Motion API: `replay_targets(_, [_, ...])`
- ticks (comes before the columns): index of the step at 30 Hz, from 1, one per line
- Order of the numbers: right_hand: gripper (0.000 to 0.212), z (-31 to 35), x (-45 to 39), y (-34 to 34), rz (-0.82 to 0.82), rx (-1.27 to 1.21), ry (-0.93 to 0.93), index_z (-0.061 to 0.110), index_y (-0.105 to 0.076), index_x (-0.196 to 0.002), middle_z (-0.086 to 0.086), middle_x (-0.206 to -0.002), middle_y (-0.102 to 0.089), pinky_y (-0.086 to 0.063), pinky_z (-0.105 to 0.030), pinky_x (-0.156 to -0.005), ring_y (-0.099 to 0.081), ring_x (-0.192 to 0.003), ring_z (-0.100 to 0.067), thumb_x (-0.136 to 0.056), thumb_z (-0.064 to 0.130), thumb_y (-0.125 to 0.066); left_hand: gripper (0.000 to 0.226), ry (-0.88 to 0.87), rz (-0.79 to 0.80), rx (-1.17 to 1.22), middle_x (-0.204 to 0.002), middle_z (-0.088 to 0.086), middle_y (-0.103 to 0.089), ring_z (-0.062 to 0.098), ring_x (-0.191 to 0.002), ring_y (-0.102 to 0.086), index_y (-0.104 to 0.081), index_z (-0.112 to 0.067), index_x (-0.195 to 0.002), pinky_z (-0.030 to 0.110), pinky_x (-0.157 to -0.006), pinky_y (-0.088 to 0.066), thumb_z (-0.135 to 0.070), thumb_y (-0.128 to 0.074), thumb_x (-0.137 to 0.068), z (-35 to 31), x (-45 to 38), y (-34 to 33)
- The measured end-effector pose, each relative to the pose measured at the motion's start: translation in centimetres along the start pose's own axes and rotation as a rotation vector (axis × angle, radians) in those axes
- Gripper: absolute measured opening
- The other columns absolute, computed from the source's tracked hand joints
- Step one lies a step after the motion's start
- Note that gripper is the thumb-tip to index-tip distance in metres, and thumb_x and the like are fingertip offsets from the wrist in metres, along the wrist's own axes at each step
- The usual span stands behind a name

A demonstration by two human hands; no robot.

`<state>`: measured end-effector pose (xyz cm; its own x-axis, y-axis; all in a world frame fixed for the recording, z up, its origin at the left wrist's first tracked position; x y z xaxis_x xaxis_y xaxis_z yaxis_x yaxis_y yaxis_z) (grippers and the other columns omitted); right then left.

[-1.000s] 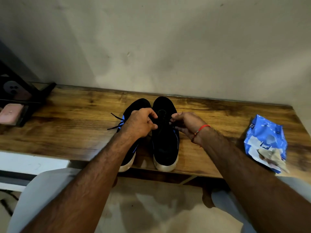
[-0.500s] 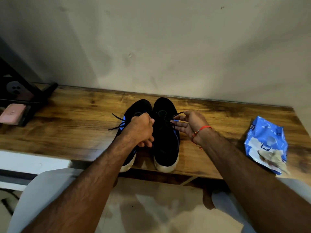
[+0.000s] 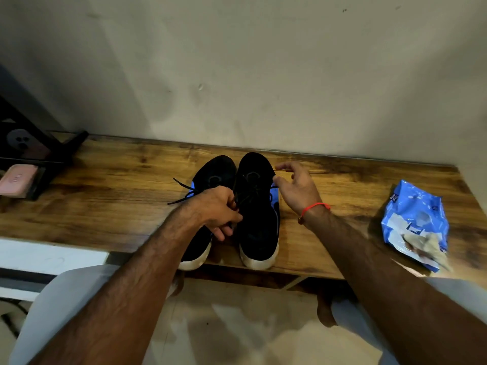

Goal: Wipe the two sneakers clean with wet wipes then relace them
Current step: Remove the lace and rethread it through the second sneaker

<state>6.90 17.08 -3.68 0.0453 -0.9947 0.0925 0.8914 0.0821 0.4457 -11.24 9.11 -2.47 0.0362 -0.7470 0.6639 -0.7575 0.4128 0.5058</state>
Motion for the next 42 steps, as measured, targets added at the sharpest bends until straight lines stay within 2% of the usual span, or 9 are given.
replay_targets(3, [0.018, 1.1, 0.9, -1.4, 0.228, 0.202, 0.251, 0.023, -0.069, -0.106, 0.002, -0.114, -0.063, -0.045, -0.028, -0.093, -0.054, -0.109, -0.011, -0.092, 0.034, -0.067, 0.011, -0.021, -0.165, 0.008, -0.092, 0.012, -0.072, 0.02, -0.065, -0.074, -0.057, -0.015, -0.102, 0.026, -0.04, -0.052, -0.009, -0.064, -0.098, 0.1, -0.4, 1.4])
replay_targets(6, [0.026, 0.9, 1.6, -2.6, 0.328, 0.311, 0.274, 0.025, -0.067, -0.111, 0.004, -0.113, -0.063, -0.046, -0.025, -0.087, -0.056, -0.106, -0.01, -0.09, 0.041, -0.068, 0.011, -0.086, -0.273, 0.042, -0.086, 0.005, -0.074, 0.01, -0.06, -0.07, -0.063, -0.017, -0.098, 0.019, -0.039, -0.044, -0.011, -0.072, -0.093, -0.2, 0.0, 3.4])
replay_targets(14, [0.011, 0.5, 1.5, -2.3, 0.312, 0.221, 0.201, 0.032, -0.063, -0.093, 0.007, -0.102, -0.068, -0.051, -0.027, -0.079, -0.062, -0.099, -0.011, -0.088, 0.035, -0.072, 0.015, -0.198, -0.553, 0.347, -0.086, -0.004, -0.075, 0.007, -0.08, -0.069, -0.075, -0.019, -0.083, 0.025, -0.071, -0.055, -0.029, -0.085, -0.08, 0.3, 1.5, 7.0])
replay_targets(19, [0.006, 0.5, 1.4, -2.1, 0.317, 0.161, 0.16, 0.033, -0.065, -0.091, 0.009, -0.101, -0.068, -0.049, -0.022, -0.076, -0.062, -0.101, -0.009, -0.09, 0.033, -0.071, 0.027, -0.077, -0.482, 0.769, -0.082, -0.008, -0.069, 0.008, -0.064, -0.054, -0.069, -0.021, -0.083, 0.022, -0.052, -0.037, -0.045, -0.08, -0.084, 0.4, 1.2, 6.0])
replay_targets(26, [0.006, 0.6, 1.4, -2.0, 0.317, 0.188, 0.158, 0.031, -0.065, -0.094, 0.009, -0.103, -0.067, -0.046, -0.017, -0.07, -0.061, -0.099, -0.007, -0.091, 0.034, -0.069, 0.052, -0.133, -0.444, 1.409, -0.108, -0.001, -0.076, 0.019, -0.097, -0.073, -0.067, -0.011, -0.118, 0.042, -0.078, -0.061, -0.043, -0.081, -0.079, 0.9, 0.4, 5.9])
replay_targets(31, [0.014, 0.3, 1.3, -2.1, 0.306, 0.158, 0.156, 0.028, -0.066, -0.101, 0.009, -0.103, -0.068, -0.046, -0.016, -0.072, -0.061, -0.1, -0.006, -0.089, 0.033, -0.071, 0.03, -0.269, -0.366, 1.702, -0.083, 0.005, -0.069, 0.016, -0.074, -0.071, -0.063, -0.01, -0.11, 0.034, -0.066, -0.062, -0.021, -0.077, -0.086, 0.5, -0.8, 5.5])
replay_targets(34, [0.017, 0.1, 1.2, -1.9, 0.3, 0.105, 0.131, 0.024, -0.068, -0.106, 0.009, -0.104, -0.068, -0.05, -0.02, -0.08, -0.062, -0.102, -0.007, -0.091, 0.03, -0.07, 0.017, -0.255, -0.373, 1.736, -0.073, 0.004, -0.068, 0.012, -0.066, -0.067, -0.067, -0.008, -0.092, 0.026, -0.06, -0.058, -0.018, -0.078, -0.084, 0.3, -0.7, 4.9])
replay_targets(38, [0.011, 0.0, 1.0, -1.8, 0.299, 0.07, 0.079, 0.021, -0.071, -0.103, 0.006, -0.102, -0.07, -0.055, -0.035, -0.092, -0.064, -0.101, -0.009, -0.093, 0.026, -0.068, 0.034, -0.247, -0.457, 1.703, -0.077, 0.004, -0.071, 0.009, -0.064, -0.067, -0.063, -0.01, -0.114, 0.023, -0.056, -0.055, -0.018, -0.079, -0.085, 0.5, 0.0, 5.2])
replay_targets(42, [0.011, 0.1, 1.0, -1.6, 0.295, 0.056, 0.048, 0.02, -0.072, -0.103, 0.005, -0.102, -0.071, -0.055, -0.035, -0.093, -0.064, -0.101, -0.009, -0.095, 0.023, -0.066, 0.019, -0.214, -0.544, 1.376, -0.088, 0.003, -0.076, 0.009, -0.062, -0.067, -0.069, -0.012, -0.115, 0.024, -0.051, -0.055, -0.016, -0.068, -0.096, -0.2, 1.0, 5.2])
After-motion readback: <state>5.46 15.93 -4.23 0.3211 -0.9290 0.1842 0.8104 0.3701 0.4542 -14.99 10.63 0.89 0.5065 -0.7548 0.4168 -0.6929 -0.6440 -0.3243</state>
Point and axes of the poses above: each hand's wrist, its own x-axis away from the middle knuckle, its own y-axis out of the back of the hand, z = x × y, the point moved 5 cm from there along -x, towards the middle knuckle
